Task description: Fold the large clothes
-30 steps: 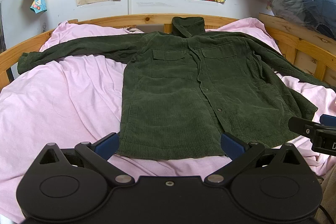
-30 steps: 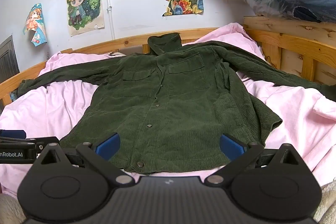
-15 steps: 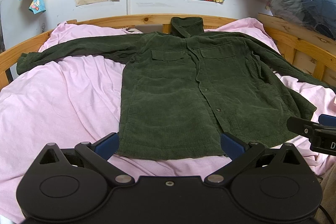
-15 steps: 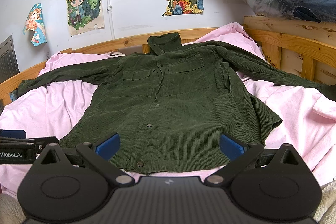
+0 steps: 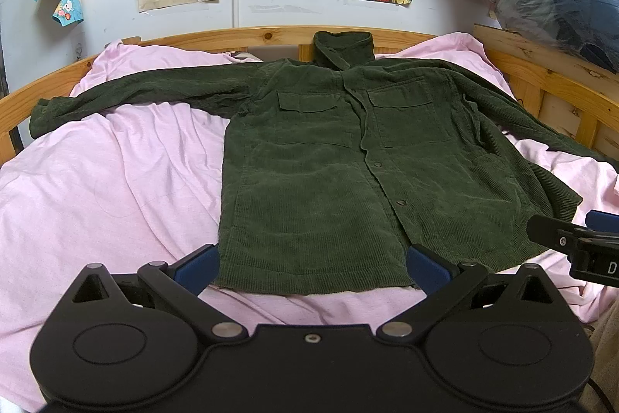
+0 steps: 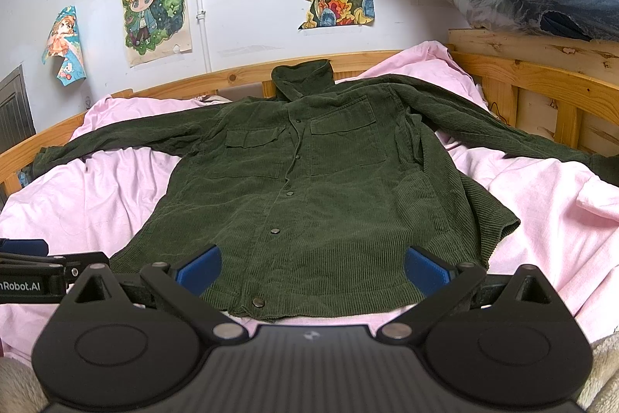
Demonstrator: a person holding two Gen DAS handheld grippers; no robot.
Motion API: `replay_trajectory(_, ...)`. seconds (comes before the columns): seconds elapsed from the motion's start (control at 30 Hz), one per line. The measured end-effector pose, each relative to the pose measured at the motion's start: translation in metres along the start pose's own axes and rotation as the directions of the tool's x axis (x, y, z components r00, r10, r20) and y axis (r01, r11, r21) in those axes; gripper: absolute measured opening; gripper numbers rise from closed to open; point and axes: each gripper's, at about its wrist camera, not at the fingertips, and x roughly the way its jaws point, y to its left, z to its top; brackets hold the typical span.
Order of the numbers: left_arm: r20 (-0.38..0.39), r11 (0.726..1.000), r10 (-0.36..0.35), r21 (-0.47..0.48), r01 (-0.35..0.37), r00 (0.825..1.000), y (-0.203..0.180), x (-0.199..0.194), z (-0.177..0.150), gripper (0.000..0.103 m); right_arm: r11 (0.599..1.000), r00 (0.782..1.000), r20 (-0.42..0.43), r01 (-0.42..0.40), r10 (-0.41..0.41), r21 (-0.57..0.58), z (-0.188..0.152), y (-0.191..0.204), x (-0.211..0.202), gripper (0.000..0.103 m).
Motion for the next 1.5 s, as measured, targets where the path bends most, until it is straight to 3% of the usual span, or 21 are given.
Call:
replay_trajectory(1.37,-0.01,1.0,0.004,-0.005,-0.004,1.0,-0.0026,0.0024,0.0005,0.102,1.0,1.0,-0.006,0.012,-0.012,0.012,0.0009,0.0011,0.0026,0.103)
replay_trajectory(1.5,-0.016,1.0,0.009,-0.009,-0.01,1.0,-0.0002,0.0044,-0.0005,0.102,0.999,0.999,-0.023,0.042,-0.041,0.018,0.0011,0.0009,0.0049,0.103)
